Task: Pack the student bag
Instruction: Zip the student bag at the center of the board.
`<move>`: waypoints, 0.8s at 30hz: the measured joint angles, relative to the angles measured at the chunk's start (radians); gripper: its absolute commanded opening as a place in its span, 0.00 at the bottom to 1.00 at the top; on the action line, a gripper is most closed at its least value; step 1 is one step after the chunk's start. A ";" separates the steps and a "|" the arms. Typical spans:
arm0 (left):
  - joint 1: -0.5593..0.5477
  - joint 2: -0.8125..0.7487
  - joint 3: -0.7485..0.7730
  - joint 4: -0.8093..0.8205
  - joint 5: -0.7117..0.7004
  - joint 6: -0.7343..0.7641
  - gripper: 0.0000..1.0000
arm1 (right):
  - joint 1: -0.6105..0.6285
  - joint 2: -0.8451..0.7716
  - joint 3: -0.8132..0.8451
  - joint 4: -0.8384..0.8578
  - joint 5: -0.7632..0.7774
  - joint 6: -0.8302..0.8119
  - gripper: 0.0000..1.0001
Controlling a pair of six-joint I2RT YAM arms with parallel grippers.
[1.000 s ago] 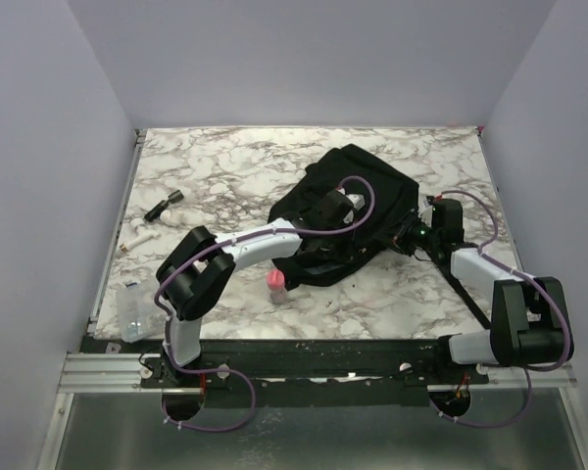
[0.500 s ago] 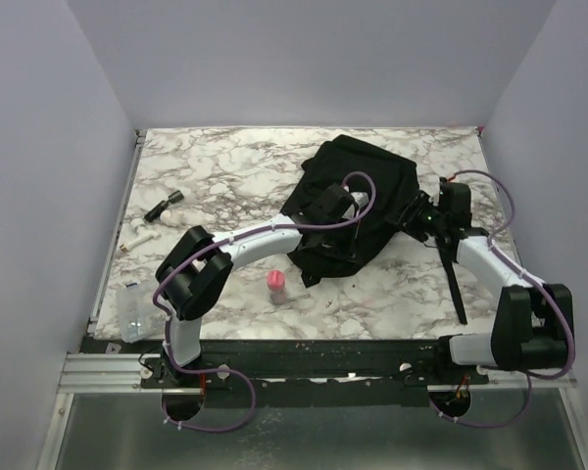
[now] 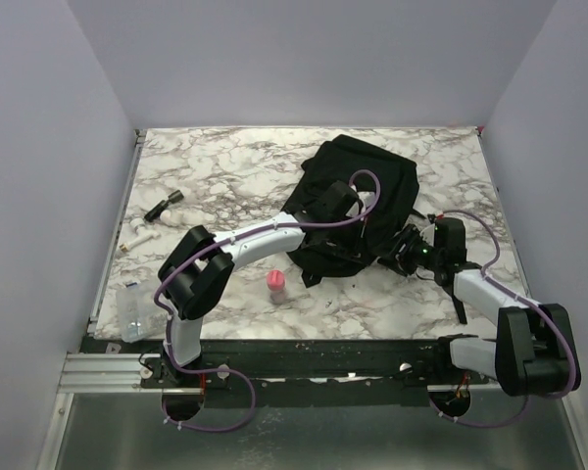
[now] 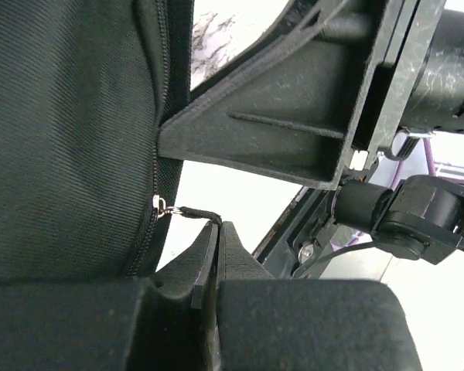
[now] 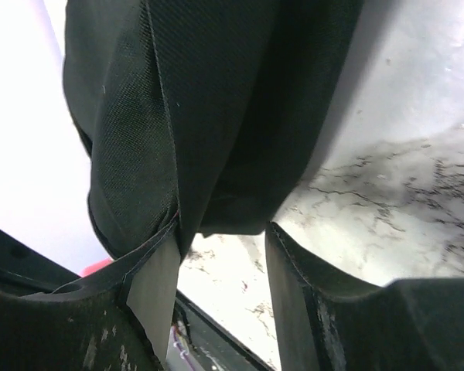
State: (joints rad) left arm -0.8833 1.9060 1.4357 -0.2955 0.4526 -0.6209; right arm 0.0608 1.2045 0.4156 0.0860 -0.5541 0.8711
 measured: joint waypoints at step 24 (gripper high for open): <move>-0.021 0.000 -0.002 0.000 0.009 -0.011 0.00 | 0.010 -0.004 -0.034 0.167 -0.041 0.131 0.12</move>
State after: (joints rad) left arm -0.9047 1.9060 1.4338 -0.2955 0.4614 -0.6315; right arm 0.0708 1.2007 0.3820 0.2527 -0.5953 1.0019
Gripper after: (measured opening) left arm 0.005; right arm 0.354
